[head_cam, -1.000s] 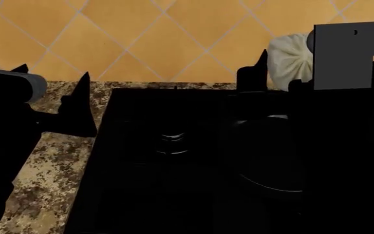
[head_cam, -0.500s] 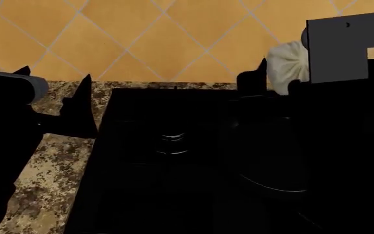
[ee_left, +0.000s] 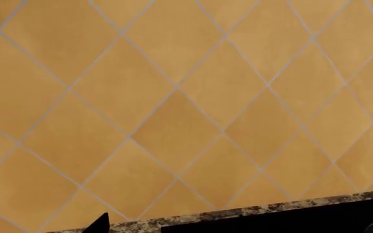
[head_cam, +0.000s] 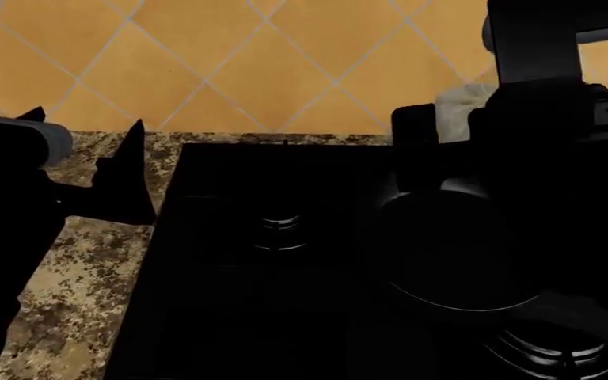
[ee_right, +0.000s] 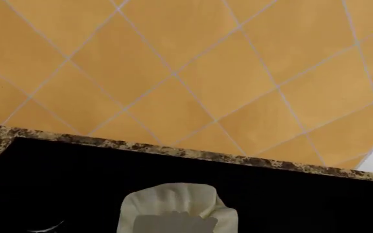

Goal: Pick the dumpling from the plate and place it in the pan.

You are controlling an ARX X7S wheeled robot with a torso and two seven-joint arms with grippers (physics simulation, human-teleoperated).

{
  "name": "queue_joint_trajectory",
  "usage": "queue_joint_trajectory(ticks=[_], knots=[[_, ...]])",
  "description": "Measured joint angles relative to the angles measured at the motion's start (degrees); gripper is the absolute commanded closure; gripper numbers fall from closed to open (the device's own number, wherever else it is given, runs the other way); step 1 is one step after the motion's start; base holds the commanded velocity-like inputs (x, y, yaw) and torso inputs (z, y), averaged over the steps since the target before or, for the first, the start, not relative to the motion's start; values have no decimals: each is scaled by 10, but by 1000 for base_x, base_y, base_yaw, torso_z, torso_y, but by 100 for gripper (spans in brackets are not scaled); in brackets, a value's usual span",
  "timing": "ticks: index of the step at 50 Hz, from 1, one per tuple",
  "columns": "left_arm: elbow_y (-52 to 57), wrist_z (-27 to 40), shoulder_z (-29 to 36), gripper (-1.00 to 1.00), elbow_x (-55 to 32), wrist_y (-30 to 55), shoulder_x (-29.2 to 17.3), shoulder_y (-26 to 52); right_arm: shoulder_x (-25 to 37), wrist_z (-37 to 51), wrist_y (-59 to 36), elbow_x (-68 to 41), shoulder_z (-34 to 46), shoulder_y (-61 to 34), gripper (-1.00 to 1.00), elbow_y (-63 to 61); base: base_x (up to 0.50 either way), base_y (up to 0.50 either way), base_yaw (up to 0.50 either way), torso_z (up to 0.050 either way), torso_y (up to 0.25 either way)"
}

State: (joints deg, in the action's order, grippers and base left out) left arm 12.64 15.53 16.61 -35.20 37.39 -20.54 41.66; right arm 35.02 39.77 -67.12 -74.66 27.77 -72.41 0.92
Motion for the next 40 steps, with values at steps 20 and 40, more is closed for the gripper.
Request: queue_joint_trajectory(ticks=[20,40], knots=[[1,2,2,-100,-2,-1,-3,-1,-20,-58,10,39,40,-13,100,105,0,0,0,0,0],[-8,0,4,-100,-1,-10,-4,-4,-28,-82,12,56,66,-9,100,140,0,0,0,0,0]])
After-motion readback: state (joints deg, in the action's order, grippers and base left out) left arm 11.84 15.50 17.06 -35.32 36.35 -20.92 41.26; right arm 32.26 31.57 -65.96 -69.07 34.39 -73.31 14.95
